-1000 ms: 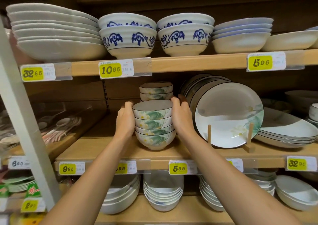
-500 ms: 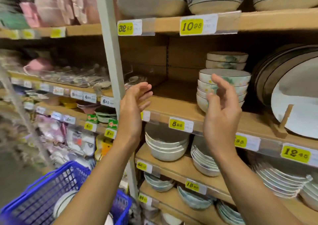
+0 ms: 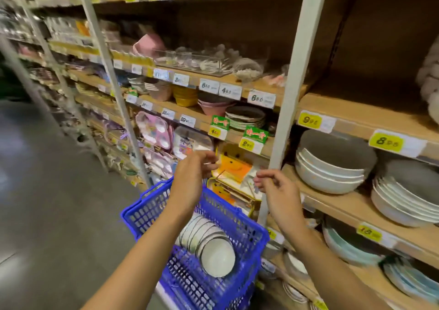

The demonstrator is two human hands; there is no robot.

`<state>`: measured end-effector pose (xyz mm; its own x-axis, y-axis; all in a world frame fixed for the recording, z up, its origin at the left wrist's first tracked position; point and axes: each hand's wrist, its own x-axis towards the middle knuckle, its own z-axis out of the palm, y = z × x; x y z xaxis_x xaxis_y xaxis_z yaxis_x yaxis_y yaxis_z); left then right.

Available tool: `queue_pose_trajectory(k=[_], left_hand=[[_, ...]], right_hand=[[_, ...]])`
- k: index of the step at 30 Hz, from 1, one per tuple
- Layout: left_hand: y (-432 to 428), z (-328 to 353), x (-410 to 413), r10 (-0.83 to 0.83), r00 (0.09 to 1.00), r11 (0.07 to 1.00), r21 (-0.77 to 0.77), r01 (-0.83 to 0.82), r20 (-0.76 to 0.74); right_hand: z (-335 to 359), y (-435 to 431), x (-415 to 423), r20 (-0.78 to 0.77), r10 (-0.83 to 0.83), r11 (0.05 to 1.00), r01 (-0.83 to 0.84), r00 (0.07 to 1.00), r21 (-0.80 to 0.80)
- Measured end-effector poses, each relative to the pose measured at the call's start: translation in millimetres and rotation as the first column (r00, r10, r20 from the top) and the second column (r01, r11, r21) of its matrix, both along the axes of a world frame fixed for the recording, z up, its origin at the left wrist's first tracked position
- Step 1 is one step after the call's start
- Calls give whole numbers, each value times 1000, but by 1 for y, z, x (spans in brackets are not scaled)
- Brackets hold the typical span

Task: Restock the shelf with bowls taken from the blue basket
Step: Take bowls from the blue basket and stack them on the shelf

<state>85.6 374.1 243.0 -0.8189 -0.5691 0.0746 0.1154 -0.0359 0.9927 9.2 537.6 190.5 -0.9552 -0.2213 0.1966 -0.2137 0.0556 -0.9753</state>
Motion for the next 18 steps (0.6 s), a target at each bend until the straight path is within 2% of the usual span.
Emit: queue_pose_trajectory(k=[3, 7, 13, 16, 18], left_hand=[[-25, -39, 1, 6, 986, 999, 30, -11, 169], [-44, -95, -4, -3, 940, 999, 45, -14, 340], [-59, -172, -28, -47, 816, 999, 27, 39, 577], [-64, -203, -36, -28, 723, 999, -4, 42, 690], [-69, -230, -39, -24, 629, 999, -9, 48, 777]], right_hand=[[-43, -28, -6, 151, 6, 992, -26, 988, 125], [-101, -50, -16, 333, 2, 917, -134, 943, 375], [-175, -71, -39, 502, -83, 829, -220, 861, 514], [-207, -85, -55, 594, -59, 782, -333, 802, 527], [-234, -95, -60, 671, -79, 783, -371, 737, 500]])
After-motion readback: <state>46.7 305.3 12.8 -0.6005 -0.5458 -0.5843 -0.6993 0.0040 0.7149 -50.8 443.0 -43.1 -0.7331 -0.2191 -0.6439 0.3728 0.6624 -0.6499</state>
